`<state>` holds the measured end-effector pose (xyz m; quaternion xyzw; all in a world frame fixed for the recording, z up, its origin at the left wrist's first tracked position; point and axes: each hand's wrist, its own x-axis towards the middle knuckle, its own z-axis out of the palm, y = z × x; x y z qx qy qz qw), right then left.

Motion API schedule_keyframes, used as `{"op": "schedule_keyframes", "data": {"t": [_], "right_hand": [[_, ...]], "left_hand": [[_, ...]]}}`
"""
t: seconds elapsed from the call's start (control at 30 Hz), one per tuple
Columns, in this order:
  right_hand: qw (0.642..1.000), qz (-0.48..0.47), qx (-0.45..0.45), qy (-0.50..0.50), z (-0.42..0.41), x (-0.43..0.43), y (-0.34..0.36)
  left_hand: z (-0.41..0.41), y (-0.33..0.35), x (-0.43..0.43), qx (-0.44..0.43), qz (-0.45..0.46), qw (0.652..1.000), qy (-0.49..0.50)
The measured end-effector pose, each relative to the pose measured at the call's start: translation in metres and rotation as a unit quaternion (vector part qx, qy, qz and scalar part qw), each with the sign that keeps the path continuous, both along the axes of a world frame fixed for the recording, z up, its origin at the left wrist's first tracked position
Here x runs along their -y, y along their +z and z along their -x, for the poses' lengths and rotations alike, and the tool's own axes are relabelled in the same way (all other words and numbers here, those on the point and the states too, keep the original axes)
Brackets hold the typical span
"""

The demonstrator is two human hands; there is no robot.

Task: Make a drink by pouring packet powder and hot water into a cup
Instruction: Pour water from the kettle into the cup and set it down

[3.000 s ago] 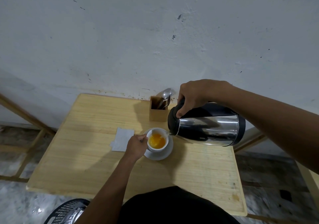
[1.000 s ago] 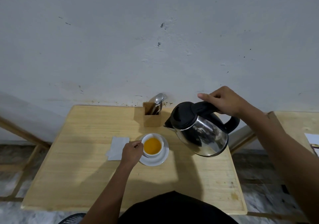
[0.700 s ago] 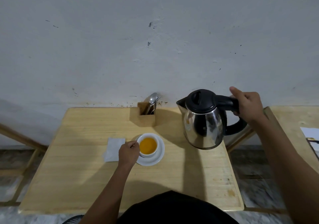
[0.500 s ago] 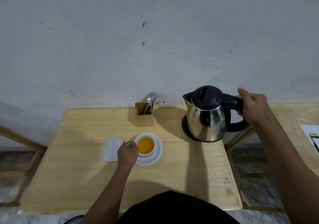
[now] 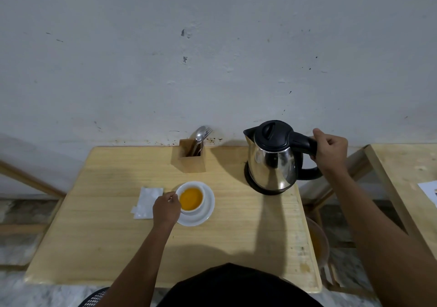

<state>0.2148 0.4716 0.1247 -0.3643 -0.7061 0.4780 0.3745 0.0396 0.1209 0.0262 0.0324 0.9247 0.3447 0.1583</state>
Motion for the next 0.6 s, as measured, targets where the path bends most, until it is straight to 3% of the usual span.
{"op": "schedule_keyframes", "data": {"t": [0.47,0.6], "right_hand": [[0.996,0.021,0.017,0.084,0.001,-0.043,-0.022],[0.997,-0.002,0.082,0.012,0.003,-0.043,-0.017]], "left_hand": [[-0.008,0.006,-0.008,0.035,-0.031,0.997,0.065],[-0.009,0.007,-0.008,0.029,-0.026,0.998,0.057]]}}
